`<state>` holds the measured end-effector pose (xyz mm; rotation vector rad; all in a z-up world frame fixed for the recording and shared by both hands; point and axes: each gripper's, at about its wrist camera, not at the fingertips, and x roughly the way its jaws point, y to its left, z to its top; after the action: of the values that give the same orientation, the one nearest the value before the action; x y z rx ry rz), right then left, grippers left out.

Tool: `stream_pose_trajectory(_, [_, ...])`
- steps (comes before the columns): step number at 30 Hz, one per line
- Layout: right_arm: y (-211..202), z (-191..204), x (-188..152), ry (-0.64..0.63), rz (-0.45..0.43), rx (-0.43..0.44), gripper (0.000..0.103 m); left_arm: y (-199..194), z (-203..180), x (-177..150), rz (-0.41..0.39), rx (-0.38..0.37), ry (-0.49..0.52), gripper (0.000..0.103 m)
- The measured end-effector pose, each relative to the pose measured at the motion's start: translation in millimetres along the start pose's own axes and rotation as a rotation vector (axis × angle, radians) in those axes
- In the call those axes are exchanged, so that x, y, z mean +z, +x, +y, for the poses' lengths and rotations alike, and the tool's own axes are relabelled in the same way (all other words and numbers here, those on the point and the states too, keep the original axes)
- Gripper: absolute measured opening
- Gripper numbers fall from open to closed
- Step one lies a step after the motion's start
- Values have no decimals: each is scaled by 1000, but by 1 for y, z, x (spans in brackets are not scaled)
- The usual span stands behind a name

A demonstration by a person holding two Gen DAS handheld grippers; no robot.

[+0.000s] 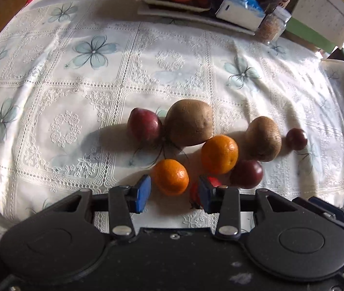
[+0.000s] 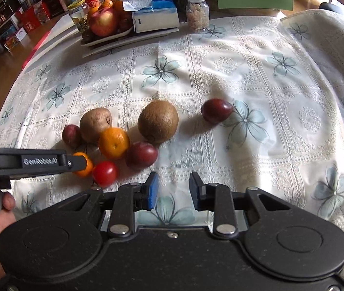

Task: Organize fruits
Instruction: 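Grasp another tangerine with the left gripper while the right gripper grasps a kiwi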

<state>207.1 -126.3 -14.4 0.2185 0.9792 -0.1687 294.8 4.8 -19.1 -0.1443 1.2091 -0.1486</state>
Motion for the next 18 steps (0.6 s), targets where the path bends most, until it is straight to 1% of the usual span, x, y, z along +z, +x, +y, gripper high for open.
stream_pose_trajectory(2, [4,3,5,-5,2,-5,40,7,1,1,9,8,-13,43])
stream_pose_trajectory(8, [15,12,22,-24,13,-19,40,19,4,9,3,26,-51,43])
stream_pose_trajectory(12, [21,18,35,-28,23,-16,40,27,8,11,35,18,-81,43])
stream_pose_trajectory(13, [23,20,39,-27,25,-15,40,29,10,11,40,16,-91,42])
stream_pose_trajectory(15, [27,23,47,-26,32,-14,41,29,13,11,41,17,-108,37])
stream_pose_trajectory(18, [34,28,59,-16,42,-18,41,27,18,10,47,28,-127,37])
